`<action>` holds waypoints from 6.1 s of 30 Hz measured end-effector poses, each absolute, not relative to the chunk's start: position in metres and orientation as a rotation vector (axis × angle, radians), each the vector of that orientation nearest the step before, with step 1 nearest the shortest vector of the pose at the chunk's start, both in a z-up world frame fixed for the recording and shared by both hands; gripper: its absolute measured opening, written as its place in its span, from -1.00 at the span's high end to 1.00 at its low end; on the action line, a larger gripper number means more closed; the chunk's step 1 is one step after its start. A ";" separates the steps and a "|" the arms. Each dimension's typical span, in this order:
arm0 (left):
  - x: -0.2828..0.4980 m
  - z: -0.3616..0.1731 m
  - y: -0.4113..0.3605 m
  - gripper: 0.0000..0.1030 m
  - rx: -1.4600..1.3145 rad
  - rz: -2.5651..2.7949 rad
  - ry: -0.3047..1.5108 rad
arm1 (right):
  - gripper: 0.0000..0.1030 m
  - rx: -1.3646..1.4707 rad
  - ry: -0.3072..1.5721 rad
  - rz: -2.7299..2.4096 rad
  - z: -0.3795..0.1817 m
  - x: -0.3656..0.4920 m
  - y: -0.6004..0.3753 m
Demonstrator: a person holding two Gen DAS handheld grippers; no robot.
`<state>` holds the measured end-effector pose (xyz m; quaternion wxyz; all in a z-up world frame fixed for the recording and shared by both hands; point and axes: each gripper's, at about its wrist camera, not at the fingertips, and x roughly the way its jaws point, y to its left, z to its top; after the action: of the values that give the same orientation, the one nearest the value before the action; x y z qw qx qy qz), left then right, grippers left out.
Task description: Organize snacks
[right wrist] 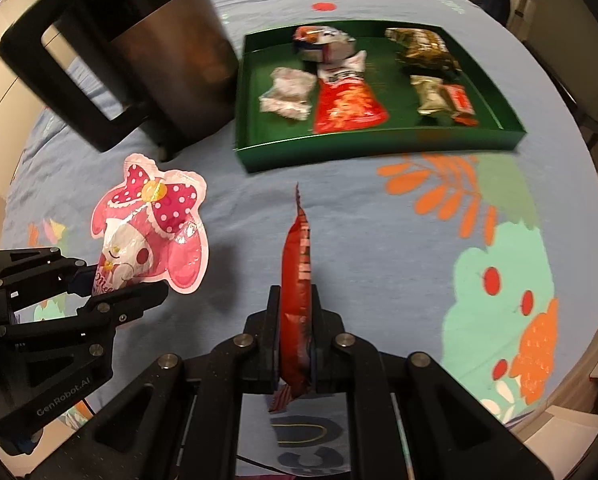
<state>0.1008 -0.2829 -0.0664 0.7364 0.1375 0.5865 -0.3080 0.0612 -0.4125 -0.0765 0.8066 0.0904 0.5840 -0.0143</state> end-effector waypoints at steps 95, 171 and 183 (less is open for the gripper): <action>0.163 -0.049 -0.419 -0.01 0.137 -0.534 1.006 | -1.00 0.061 0.928 -0.257 -0.066 0.149 -0.567; -0.003 0.011 -0.204 -0.84 0.000 -0.293 0.757 | -1.00 -0.082 0.689 -0.185 0.001 -0.018 -0.422; -0.010 0.022 -0.221 -0.84 0.050 -0.295 0.725 | -1.00 -0.066 0.678 -0.213 0.010 -0.023 -0.439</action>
<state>-0.0100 -0.2213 0.0216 0.9241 0.0242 0.3532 -0.1438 -0.0230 -0.4389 0.0095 0.9369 -0.0325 0.3320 -0.1043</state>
